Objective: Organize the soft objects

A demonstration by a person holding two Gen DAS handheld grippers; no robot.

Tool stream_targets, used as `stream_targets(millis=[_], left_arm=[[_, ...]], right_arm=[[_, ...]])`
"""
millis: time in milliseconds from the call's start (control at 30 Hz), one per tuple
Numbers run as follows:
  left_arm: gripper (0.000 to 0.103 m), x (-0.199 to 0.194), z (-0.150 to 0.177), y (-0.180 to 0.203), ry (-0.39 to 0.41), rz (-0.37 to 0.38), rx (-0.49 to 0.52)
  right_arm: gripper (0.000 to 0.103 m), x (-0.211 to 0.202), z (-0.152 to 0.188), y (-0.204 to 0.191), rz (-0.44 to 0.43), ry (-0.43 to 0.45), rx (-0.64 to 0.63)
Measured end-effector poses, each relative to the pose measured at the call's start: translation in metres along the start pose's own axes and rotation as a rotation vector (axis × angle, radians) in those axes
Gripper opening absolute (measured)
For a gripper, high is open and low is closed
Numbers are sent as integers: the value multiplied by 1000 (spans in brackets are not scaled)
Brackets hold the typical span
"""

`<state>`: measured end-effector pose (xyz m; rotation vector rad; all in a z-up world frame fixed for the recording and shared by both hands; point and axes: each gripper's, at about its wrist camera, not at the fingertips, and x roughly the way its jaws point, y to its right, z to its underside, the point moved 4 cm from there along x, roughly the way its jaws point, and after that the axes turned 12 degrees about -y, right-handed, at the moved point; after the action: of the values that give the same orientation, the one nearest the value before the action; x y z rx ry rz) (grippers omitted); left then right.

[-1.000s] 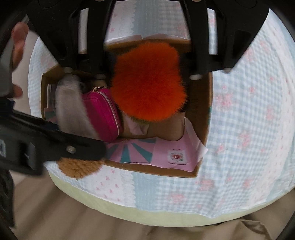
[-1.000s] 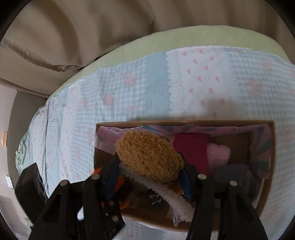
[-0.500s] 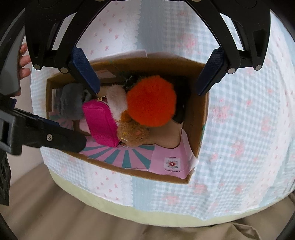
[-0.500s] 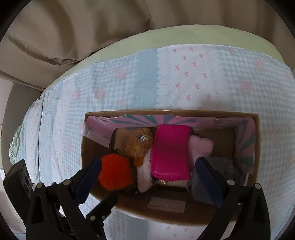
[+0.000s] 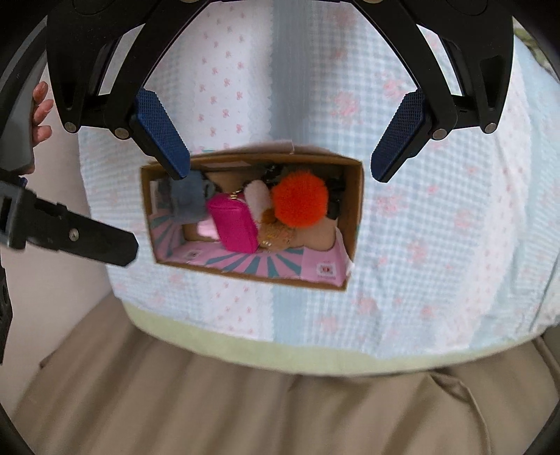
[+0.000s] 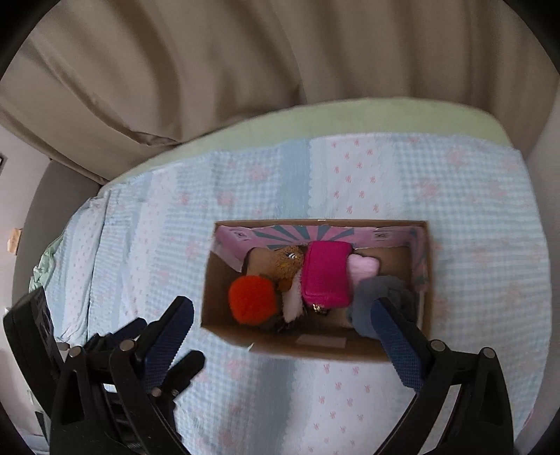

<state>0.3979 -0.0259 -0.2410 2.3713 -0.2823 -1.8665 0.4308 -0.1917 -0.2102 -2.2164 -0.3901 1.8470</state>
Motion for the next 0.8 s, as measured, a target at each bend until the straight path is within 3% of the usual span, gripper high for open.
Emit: stream_targets(millis=[267,433,700,800], left_arm=[[103,-105,40,14,154,-13,43],[103,-170,82,22,272,-29,64],[103,-232,145,31,393,-1,88],[103,-247,167,35,435,-25,102]], right_arm=[[101,-99,62,-20,36,153,-70],[101,-149,120,-29,79,254,-98],[101,-206,195,-39,183,396,-103],[101,-220,216,-42,220,431,-92]])
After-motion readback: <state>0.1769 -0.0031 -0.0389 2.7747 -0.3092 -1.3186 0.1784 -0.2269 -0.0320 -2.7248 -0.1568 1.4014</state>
